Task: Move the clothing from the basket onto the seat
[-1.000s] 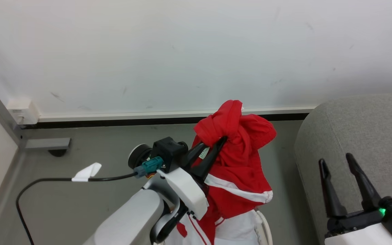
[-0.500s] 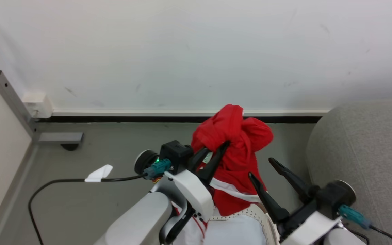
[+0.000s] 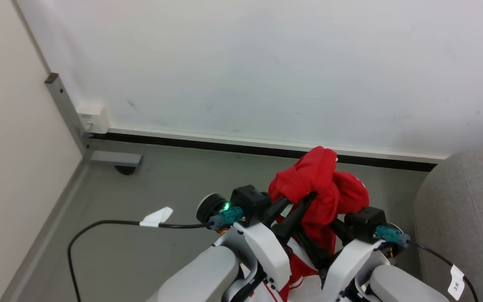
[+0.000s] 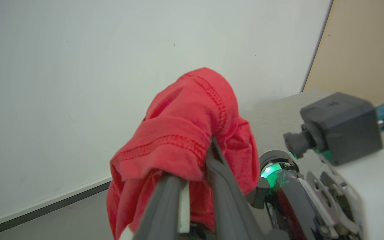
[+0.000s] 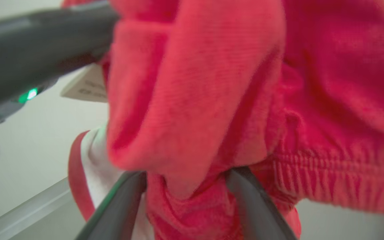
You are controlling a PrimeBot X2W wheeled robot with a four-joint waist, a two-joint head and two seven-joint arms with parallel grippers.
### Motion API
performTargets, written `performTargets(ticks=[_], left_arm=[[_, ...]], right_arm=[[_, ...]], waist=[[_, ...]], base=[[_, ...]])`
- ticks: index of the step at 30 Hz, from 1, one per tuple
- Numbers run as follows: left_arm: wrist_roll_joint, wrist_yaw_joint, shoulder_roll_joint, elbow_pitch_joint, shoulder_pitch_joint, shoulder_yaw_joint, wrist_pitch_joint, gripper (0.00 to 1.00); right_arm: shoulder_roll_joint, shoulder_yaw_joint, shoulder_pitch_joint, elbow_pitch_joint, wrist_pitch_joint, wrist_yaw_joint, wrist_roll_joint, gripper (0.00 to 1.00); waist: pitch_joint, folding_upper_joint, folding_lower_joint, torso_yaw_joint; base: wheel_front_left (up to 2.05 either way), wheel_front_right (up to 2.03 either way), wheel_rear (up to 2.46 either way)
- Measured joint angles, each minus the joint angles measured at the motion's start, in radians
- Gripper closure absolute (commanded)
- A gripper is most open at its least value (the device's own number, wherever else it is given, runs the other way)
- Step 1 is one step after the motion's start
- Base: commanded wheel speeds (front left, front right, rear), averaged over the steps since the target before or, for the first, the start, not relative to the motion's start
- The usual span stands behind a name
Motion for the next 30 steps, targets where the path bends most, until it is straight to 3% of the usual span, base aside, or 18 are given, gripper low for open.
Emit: performTargets(ticks=[2, 7, 16, 17, 18, 19, 30], left_arm=[[-0.003, -0.003, -0.006, 0.004, 0.0, -0.008, 0.0, 1.0], [-0.012, 0.001, -0.007, 0.018, 0.001, -0.009, 0.0, 1.0], [-0.027, 0.018, 0.013, 0.049, 0.005, 0.016, -0.008, 1.0], [-0.029, 0.02, 0.013, 0.049, 0.006, 0.018, -0.011, 0.9], [-0.029, 0.021, 0.013, 0.049, 0.007, 0.019, -0.012, 0.54], [-0.03, 0.024, 0.012, 0.05, 0.01, 0.021, -0.014, 0.0], [-0.057, 0.051, 0.027, 0.051, 0.064, 0.029, -0.028, 0.0]], right_arm=[[0.003, 0.021, -0.005, 0.04, 0.0, 0.0, 0.014, 1.0], [0.0, 0.033, -0.019, 0.056, 0.0, 0.0, 0.04, 1.0], [-0.026, 0.004, 0.01, 0.022, 0.0, 0.0, 0.041, 1.0], [-0.032, -0.005, 0.012, 0.014, 0.0, 0.0, 0.038, 1.0], [-0.039, -0.018, 0.014, 0.005, 0.0, 0.0, 0.032, 1.0], [-0.044, -0.033, 0.018, -0.004, 0.0, 0.0, 0.024, 1.0], [-0.12, -0.18, 0.084, -0.073, 0.0, 0.0, -0.067, 1.0]], waist=[[-0.004, 0.0, 0.0, 0.018], [-0.016, 0.0, 0.0, 0.043], [-0.022, 0.0, 0.0, 0.025], [-0.022, 0.0, 0.0, 0.022], [-0.022, 0.0, 0.0, 0.019], [-0.021, 0.0, 0.0, 0.015], [-0.009, 0.0, 0.0, -0.032]], base=[[0.0, 0.0, 0.0], [0.0, 0.0, 0.0], [0.0, 0.0, 0.0], [0.0, 0.0, 0.0], [0.0, 0.0, 0.0], [0.0, 0.0, 0.0], [0.0, 0.0, 0.0]])
